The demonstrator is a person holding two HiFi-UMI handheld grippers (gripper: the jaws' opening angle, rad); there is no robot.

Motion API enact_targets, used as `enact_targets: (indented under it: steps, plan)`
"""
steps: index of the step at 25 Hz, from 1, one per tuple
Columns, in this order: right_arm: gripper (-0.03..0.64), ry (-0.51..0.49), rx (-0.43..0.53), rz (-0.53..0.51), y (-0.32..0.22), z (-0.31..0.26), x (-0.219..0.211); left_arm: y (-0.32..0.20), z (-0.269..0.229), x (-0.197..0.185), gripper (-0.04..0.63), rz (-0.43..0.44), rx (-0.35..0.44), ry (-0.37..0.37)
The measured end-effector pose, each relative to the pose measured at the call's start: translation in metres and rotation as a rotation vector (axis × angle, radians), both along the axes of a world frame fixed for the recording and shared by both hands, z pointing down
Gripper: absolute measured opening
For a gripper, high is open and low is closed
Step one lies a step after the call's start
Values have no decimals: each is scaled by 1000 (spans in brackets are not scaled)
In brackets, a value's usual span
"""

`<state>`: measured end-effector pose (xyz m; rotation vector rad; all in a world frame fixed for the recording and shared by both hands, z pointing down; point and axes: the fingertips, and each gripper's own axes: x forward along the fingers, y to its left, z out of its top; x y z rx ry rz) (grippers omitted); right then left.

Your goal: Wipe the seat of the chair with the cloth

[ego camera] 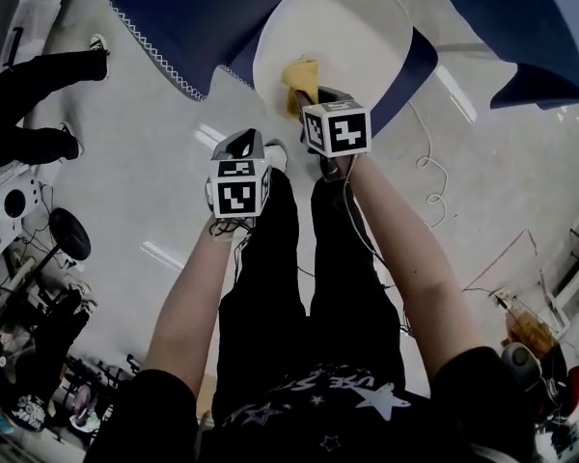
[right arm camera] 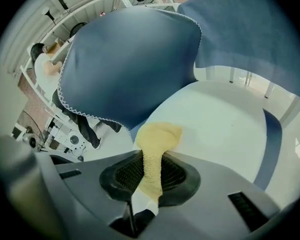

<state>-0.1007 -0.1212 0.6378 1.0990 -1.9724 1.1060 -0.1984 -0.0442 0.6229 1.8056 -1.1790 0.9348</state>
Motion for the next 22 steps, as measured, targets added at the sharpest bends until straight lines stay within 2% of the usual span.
enact_targets:
  steps: [5,11,14,22]
  plan:
    - [69,-14,45,-1,-25,-2,-51,3,8,-27,20,44,-12,15]
    - [69,11,29,-11,-40,18,-72,-7,18,-48,20,95,-21,19]
    - [69,51,4,-11,-33,24,-63,-11,18,-51,20,101,-19,16]
    - [69,66,-20,46,-5,33,-31,-6,23,-41,20,89,-29,16]
